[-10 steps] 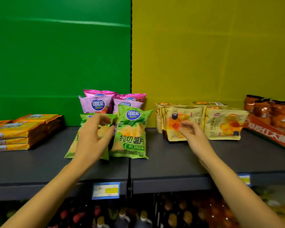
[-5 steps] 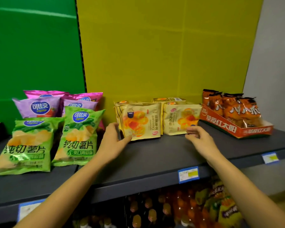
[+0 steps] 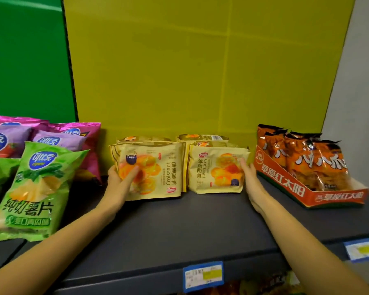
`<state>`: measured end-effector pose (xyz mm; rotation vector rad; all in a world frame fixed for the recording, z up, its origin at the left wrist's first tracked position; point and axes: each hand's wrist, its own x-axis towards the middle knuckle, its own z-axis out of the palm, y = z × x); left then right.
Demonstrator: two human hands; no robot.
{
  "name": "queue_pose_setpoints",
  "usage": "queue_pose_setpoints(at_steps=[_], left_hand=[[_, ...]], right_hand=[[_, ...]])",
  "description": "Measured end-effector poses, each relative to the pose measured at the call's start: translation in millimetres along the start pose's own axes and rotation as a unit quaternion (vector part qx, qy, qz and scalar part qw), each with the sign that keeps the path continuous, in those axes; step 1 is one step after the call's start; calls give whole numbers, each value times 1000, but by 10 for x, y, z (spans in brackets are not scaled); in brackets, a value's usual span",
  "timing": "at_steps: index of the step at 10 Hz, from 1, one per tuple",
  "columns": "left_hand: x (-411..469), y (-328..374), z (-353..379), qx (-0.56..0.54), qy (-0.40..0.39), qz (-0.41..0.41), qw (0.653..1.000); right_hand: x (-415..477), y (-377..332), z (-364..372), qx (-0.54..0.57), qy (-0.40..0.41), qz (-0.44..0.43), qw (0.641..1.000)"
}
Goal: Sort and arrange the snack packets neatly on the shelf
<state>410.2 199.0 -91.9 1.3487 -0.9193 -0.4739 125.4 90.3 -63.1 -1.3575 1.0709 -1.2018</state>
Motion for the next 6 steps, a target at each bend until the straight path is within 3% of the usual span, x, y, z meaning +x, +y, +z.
queue_pose_setpoints(at_steps=[4, 6], left_hand=[[-38, 33, 140, 4, 20, 11, 1000], [-202, 210, 216, 28, 92, -13, 995]], right_hand=[[245, 99, 89, -3, -83, 5, 997], [217, -89, -284, -50, -98, 15, 994]])
